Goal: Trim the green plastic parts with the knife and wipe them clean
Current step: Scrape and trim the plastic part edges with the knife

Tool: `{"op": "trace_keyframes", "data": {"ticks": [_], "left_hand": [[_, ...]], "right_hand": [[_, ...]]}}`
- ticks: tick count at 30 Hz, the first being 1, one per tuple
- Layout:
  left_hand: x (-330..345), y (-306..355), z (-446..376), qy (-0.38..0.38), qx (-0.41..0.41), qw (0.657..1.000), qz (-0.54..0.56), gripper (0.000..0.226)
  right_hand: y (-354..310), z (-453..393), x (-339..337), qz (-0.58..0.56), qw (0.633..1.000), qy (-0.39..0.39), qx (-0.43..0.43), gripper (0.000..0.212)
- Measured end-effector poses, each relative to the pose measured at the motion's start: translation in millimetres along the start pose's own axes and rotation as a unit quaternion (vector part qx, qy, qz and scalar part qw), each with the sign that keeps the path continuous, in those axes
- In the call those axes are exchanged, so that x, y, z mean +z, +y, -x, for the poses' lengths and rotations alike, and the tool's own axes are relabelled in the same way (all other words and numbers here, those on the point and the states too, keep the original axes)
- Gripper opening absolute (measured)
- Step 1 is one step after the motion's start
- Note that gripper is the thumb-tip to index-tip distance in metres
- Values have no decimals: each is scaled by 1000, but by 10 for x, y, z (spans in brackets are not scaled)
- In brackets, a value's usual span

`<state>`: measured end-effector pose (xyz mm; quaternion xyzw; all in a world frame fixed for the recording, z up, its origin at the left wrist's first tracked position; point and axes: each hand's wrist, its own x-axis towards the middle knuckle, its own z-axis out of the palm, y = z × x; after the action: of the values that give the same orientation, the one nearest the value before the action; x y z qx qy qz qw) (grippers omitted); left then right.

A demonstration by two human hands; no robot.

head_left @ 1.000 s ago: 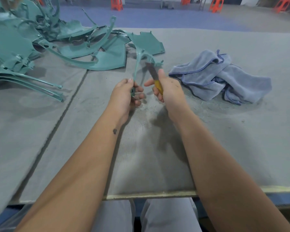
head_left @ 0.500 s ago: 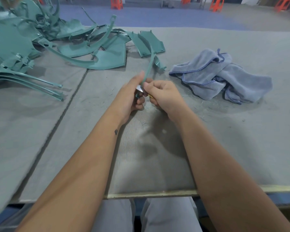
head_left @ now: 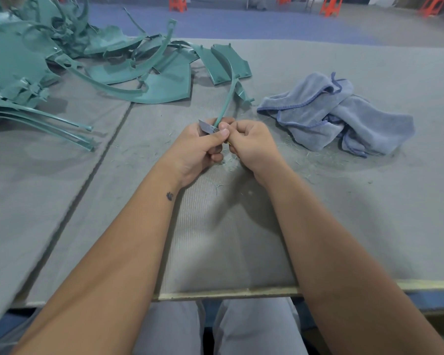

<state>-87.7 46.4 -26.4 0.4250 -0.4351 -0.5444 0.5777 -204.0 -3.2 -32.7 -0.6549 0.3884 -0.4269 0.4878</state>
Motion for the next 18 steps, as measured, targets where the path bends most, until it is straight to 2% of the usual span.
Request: {"op": "trace_keyframes", "data": {"ticks": [5, 9, 13, 18], "left_hand": [[-8, -2, 5, 7, 9, 999, -32, 25], [19, -46, -14, 60, 4, 996, -68, 34], [23, -58, -32, 79, 8, 992, -96, 15], [17, -72, -53, 97, 18, 987, -125, 15]], "right_hand": [[-28, 20, 15, 8, 1000, 22, -14, 36], [-27, 23, 14, 33, 998, 57, -11, 37], [-9, 6, 15, 36, 996, 78, -6, 41], [29, -22, 7, 34, 995, 92, 4, 43]]}}
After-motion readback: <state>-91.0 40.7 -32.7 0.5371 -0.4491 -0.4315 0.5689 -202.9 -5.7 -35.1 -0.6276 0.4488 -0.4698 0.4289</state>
